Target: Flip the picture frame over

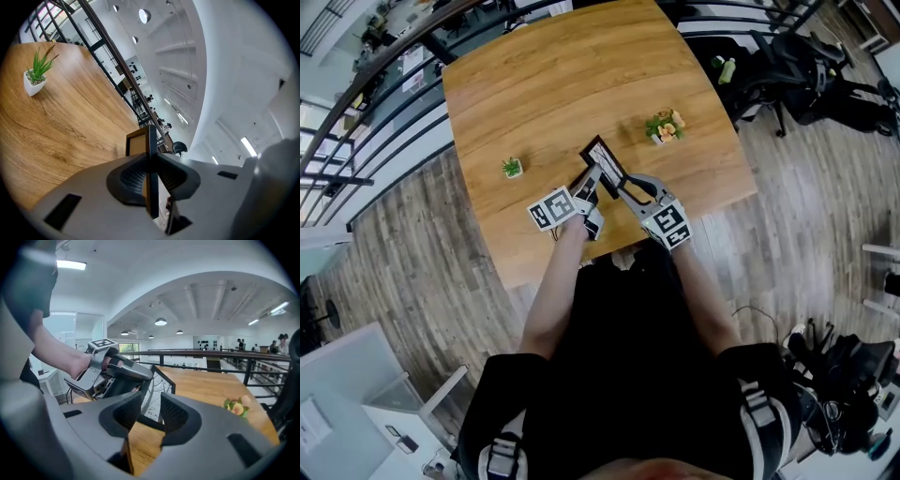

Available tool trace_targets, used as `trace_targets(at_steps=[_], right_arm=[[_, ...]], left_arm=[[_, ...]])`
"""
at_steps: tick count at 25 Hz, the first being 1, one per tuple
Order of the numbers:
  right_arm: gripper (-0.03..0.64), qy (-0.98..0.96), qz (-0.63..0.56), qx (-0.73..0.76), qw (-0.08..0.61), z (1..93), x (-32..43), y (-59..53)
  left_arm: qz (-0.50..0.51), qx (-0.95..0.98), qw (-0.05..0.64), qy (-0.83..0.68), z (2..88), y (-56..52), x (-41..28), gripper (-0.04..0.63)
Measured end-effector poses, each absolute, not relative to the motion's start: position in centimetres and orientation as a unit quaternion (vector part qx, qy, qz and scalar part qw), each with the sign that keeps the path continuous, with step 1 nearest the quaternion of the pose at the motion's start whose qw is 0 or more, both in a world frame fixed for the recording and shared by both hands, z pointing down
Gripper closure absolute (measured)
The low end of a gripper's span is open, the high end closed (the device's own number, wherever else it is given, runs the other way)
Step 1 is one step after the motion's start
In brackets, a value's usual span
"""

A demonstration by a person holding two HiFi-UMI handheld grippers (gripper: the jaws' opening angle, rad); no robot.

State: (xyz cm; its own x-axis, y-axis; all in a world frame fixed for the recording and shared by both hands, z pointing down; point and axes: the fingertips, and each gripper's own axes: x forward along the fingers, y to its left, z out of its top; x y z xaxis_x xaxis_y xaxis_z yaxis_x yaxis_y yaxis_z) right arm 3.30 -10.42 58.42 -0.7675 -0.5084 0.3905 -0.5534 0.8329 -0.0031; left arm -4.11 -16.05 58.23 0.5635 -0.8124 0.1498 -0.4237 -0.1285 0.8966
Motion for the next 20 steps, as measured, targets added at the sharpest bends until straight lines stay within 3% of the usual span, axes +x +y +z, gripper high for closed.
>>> trace_targets(at_steps=[16,20], right_arm=[[0.479,-0.937,0.175,0.249,0.171,61.6,6.7,-14.8],[0.451,-0.941,0.217,0.202,0.162,62.3,6.0,-14.6]], left_arm=[[-0.204,0.747,0.472,-0.421,56.5,-14.9,-3.6,0.514],[-0.216,0.752,0.466,-0.413,55.9,-14.5,-3.7,0.514]])
